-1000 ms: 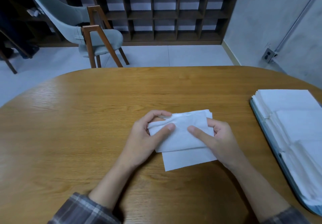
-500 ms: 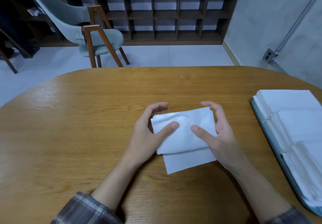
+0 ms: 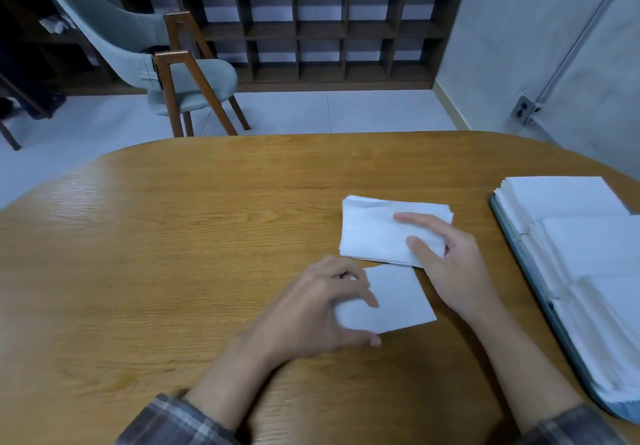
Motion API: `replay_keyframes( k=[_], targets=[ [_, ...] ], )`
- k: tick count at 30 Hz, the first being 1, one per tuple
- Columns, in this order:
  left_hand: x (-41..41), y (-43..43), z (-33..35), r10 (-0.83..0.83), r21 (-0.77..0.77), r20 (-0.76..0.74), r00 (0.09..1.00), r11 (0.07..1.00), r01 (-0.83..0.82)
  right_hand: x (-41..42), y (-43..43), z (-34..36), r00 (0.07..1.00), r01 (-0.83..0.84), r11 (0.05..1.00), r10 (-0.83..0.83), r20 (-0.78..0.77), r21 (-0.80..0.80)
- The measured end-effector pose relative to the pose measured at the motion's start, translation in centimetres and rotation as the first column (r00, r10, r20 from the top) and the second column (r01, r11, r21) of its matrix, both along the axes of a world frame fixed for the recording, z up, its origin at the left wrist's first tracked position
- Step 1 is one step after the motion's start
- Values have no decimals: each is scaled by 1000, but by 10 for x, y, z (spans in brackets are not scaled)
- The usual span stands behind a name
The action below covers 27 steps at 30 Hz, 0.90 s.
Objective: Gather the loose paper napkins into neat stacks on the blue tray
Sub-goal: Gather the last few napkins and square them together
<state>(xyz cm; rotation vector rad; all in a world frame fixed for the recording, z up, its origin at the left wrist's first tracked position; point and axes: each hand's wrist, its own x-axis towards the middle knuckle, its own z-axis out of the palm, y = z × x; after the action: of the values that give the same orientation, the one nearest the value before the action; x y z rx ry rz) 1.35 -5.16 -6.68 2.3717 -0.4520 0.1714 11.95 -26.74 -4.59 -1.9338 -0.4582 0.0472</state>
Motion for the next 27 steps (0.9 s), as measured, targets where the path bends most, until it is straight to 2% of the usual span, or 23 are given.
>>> replay_keyframes(
  k=[4, 7, 9, 12, 15, 19, 23, 27],
  targets=[
    [1, 2, 1, 34, -64, 11, 999, 997, -33, -1, 1, 1, 998, -65, 998, 65, -11, 10],
    [-1, 3, 6, 113, -178, -22, 993, 977, -115, -3, 3, 2, 982, -164, 982, 172, -78, 93],
    [-1, 4, 11, 200, -270, -81, 976, 939, -215, -8, 4, 4, 961, -236, 955, 257, -101, 182],
    [2, 8, 12, 255, -449, -203, 945, 834, -321, -14, 4, 7, 945, -296, 937, 315, -85, 183],
    [4, 9, 14, 273, -547, -237, 932, 756, -360, -21, 10, 6, 951, -270, 949, 289, -111, 161],
    [6, 11, 15, 313, -574, -277, 909, 704, -417, -24, 17, 3, 972, -163, 965, 193, -136, 206],
    [10, 11, 12, 359, -628, -324, 875, 611, -483, -24, 18, 4, 958, -181, 965, 216, -190, 187],
    [12, 10, 12, 391, -646, -304, 869, 585, -490, -27, 22, 2, 953, -218, 963, 245, -178, 158]
  ],
)
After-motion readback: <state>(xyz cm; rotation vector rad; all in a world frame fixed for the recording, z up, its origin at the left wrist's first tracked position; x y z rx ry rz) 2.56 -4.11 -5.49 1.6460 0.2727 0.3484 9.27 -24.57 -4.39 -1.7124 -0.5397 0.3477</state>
